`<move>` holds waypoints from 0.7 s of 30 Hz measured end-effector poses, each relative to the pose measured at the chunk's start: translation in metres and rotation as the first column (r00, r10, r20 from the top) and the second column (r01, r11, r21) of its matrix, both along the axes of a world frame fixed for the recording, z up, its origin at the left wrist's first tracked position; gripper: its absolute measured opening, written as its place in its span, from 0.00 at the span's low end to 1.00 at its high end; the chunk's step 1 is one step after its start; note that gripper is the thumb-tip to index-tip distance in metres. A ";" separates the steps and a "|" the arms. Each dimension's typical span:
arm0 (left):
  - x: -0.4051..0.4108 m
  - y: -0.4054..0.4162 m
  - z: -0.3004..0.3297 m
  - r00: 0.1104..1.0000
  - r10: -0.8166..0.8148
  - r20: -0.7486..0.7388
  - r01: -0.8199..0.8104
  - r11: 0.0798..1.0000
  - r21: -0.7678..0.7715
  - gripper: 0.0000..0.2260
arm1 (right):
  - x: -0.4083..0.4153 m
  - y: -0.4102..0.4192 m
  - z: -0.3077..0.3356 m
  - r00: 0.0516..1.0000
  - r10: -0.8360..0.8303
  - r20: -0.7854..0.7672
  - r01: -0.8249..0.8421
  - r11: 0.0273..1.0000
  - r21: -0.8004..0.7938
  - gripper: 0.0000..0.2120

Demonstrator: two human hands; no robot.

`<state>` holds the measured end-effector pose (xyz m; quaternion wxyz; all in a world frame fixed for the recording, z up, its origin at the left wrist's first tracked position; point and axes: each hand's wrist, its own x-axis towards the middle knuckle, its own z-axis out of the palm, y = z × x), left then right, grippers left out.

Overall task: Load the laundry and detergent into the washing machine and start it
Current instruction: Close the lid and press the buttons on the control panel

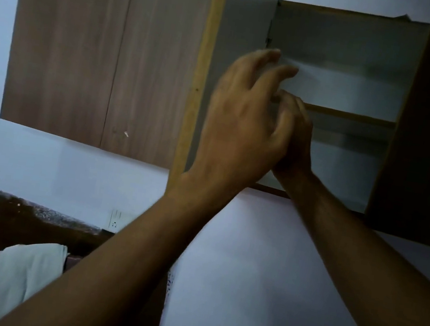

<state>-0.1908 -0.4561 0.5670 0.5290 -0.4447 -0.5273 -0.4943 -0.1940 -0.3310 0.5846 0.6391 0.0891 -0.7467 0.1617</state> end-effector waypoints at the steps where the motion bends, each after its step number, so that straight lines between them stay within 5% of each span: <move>1: -0.004 -0.015 -0.003 0.997 0.071 -0.027 -0.070 0.997 0.046 0.18 | 0.001 -0.011 0.001 0.997 -0.069 0.017 0.069 0.997 -0.034 0.19; 3: -0.023 -0.038 -0.011 0.998 0.051 0.030 -0.055 0.987 0.149 0.18 | -0.005 -0.023 0.002 0.991 -0.130 0.000 0.130 0.987 -0.095 0.17; 5: -0.046 -0.050 -0.019 0.960 -0.244 0.137 0.218 0.960 0.176 0.18 | -0.012 -0.043 -0.002 0.983 -0.182 -0.036 0.178 0.979 -0.101 0.18; 9: -0.069 -0.051 -0.022 0.726 -0.646 0.238 0.641 0.760 0.109 0.22 | -0.022 -0.073 -0.003 0.973 -0.229 -0.016 0.227 0.971 -0.080 0.20; 17: -0.074 -0.044 -0.018 0.549 -0.777 0.307 0.773 0.612 0.168 0.19 | -0.019 -0.103 0.002 0.969 -0.190 -0.156 0.177 0.980 -0.095 0.19; 21: -0.065 -0.044 -0.022 0.383 -0.848 0.366 0.866 0.467 0.177 0.18 | -0.011 -0.107 -0.001 0.950 -0.236 -0.203 0.238 0.971 -0.017 0.21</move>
